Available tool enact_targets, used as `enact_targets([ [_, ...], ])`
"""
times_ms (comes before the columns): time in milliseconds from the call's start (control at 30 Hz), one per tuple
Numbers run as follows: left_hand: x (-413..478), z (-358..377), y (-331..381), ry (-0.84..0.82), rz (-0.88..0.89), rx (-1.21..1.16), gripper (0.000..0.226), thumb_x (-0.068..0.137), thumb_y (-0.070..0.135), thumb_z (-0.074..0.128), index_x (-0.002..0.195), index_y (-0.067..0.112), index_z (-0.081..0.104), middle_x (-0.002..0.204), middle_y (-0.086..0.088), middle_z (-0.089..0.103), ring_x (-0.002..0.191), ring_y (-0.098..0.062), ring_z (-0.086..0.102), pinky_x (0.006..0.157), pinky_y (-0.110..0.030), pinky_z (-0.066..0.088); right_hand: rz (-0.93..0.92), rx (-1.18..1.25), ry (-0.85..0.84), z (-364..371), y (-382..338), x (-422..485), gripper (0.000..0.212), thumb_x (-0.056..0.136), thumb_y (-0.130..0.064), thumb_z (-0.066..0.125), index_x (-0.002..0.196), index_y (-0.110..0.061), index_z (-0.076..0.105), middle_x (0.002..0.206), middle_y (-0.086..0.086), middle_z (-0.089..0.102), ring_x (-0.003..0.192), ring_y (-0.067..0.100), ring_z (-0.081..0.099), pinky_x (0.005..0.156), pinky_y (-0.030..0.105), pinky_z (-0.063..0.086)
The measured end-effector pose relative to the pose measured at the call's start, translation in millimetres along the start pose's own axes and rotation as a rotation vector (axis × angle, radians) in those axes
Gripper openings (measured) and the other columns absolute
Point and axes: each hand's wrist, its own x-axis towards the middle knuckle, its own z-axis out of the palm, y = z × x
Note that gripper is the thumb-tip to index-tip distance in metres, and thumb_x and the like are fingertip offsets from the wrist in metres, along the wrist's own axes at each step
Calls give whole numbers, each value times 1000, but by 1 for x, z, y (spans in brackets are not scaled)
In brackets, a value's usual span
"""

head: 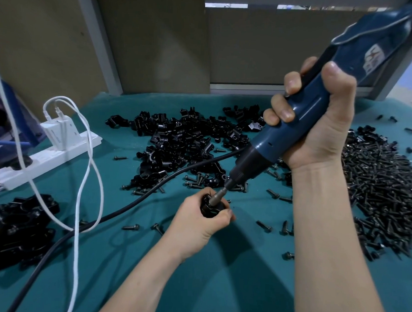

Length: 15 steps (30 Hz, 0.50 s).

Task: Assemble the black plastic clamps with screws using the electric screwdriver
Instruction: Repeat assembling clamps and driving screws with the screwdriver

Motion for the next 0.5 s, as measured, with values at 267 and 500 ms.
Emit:
enact_targets([
  [267, -1, 1, 1, 1, -4, -7, 6, 88, -2, 62, 87, -4, 57, 49, 14, 55, 32, 6, 40, 38, -3, 28, 4, 1, 9, -1, 2, 0, 19, 76, -31, 57, 85, -16, 50, 67, -3, 58, 42, 9, 46, 44, 22, 42],
  [500, 0, 0, 0, -19, 9, 3, 9, 89, -2, 61, 90, -8, 56, 46, 16, 54, 32, 7, 42, 38, -2, 29, -2, -9, 1, -1, 3, 1, 20, 77, -31, 57, 85, -15, 49, 71, -3, 61, 42, 9, 47, 44, 22, 42],
])
